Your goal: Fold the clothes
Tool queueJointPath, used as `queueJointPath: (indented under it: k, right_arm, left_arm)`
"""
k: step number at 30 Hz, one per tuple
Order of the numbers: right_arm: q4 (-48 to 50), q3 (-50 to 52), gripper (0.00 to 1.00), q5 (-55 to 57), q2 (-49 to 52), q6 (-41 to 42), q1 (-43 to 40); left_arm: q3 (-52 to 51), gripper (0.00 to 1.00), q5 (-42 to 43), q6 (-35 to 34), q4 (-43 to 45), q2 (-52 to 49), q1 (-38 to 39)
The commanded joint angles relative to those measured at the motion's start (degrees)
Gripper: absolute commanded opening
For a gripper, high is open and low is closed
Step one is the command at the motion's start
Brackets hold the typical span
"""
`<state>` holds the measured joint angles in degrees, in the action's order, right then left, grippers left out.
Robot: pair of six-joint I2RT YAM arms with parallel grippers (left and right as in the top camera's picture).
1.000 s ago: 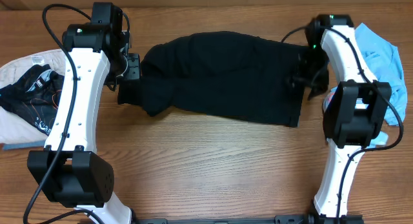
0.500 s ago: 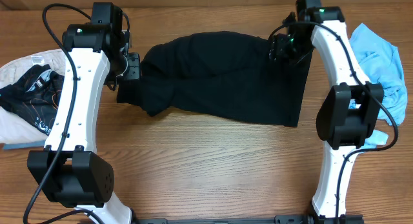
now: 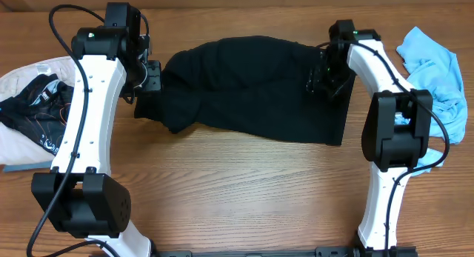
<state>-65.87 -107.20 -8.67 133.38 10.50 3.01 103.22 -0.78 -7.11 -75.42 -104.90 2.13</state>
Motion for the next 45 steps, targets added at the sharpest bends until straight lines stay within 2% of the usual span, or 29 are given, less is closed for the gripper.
queueJointPath:
  k: [1, 4, 6, 11, 13, 14, 17, 25, 35, 38, 41, 43, 45]
  right_arm:
    - [3.26, 2.29, 0.70, 0.52, -0.44, -0.20, -0.11]
    - [4.50, 2.29, 0.69, 0.52, -0.44, -0.70, -0.11]
    - [4.72, 2.29, 0.64, 0.50, -0.44, -0.68, -0.11]
    - [4.55, 2.29, 0.43, 0.50, -0.44, -0.68, -0.11]
    - [4.50, 2.29, 0.26, 0.50, -0.44, -0.68, -0.13]
    - [4.50, 2.29, 0.21, 0.50, -0.44, -0.68, -0.13]
    - [4.44, 2.27, 0.15, 0.50, -0.44, -0.66, -0.13]
    - [0.92, 1.29, 0.17, 1.20, -0.50, -0.66, -0.24]
    - [-6.34, -4.90, 0.21, 1.16, -0.50, -0.66, -0.50]
    - [-7.10, -5.07, 0.20, 1.16, -0.50, -0.68, -0.50]
    - [-7.82, -5.07, 0.14, 1.16, -0.50, -0.68, -0.50]
    - [-8.26, -5.07, 0.04, 1.16, -0.50, -0.66, -0.50]
    - [-8.90, -5.09, 0.04, 1.11, -0.76, -0.66, -0.50]
  left_arm:
    - [1.53, 0.06, 0.81, 0.70, 0.09, 0.13, -0.24]
    - [1.53, 0.06, 0.83, 0.70, 0.07, 0.13, -0.24]
    - [1.53, 0.06, 0.83, 0.68, 0.07, 0.13, -0.24]
    - [1.51, 0.06, 0.81, 0.70, 0.11, 0.13, -0.24]
    - [1.53, 0.06, 0.83, 0.70, 0.11, 0.13, -0.24]
    - [1.53, 0.06, 0.83, 0.70, 0.09, 0.13, -0.24]
    - [1.53, 0.06, 0.81, 0.70, 0.09, 0.13, -0.24]
    - [1.53, 0.06, 0.81, 0.70, 0.09, 0.13, -0.24]
    - [1.53, 0.06, 0.83, 0.70, 0.09, 0.13, -0.24]
    - [1.53, 0.07, 0.83, 0.70, 0.07, 0.13, -0.24]
    - [1.53, 0.06, 0.83, 0.70, 0.07, 0.13, -0.24]
    - [1.53, 0.06, 0.81, 0.70, 0.09, 0.13, -0.24]
    - [1.53, 0.04, 0.81, 0.70, 0.15, 0.13, -0.24]
